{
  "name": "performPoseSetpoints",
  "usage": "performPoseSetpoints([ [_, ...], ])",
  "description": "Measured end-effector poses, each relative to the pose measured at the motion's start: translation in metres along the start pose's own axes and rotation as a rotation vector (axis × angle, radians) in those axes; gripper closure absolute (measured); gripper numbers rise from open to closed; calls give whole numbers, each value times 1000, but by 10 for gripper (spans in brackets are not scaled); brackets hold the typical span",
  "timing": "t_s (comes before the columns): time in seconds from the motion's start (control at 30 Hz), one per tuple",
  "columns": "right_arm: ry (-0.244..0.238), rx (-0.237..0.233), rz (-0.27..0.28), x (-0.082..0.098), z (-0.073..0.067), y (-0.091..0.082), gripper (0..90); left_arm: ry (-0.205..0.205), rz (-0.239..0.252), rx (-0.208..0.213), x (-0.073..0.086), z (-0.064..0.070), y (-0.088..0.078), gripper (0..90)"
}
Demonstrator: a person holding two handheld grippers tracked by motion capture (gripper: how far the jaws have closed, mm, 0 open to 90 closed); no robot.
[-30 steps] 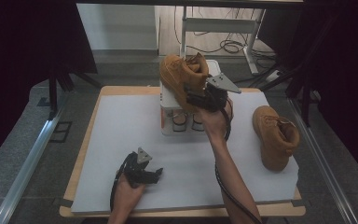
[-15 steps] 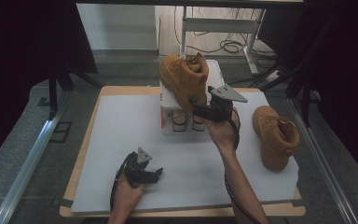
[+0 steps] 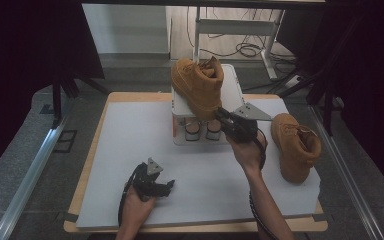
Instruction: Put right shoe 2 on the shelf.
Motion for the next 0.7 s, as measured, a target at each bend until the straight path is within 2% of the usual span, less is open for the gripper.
performPoseSetpoints([
  [0.1,-5,-19,-10,6,0,-2,885,-1,-1,0,0,0,0,150],
  [0.2,-5,-35,-27,10,1,-2,892,2,-2,-1,0,0,0,150],
  [0.27,-8,-30,-38,13,3,-2,893,1,-1,-1,0,0,0,149],
  [0.37,8,-45,-36,15,7,-1,896,0,-2,0,0,0,0,149],
  [0.53,-9,-36,-44,14,5,0,898,0,-1,0,0,0,0,150],
  [0.7,-26,-77,-46,13,4,3,898,0,-1,1,0,0,0,149],
])
Point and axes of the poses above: each handheld gripper's, and its own axes: y roughly forward along the jaws, x roughly out of its underside, z roughly to its right, the point moved 3 cm from there along y, roughly forward along the jaws, and after that the axes turned 13 degrees about -x, right-handed, at the moved point
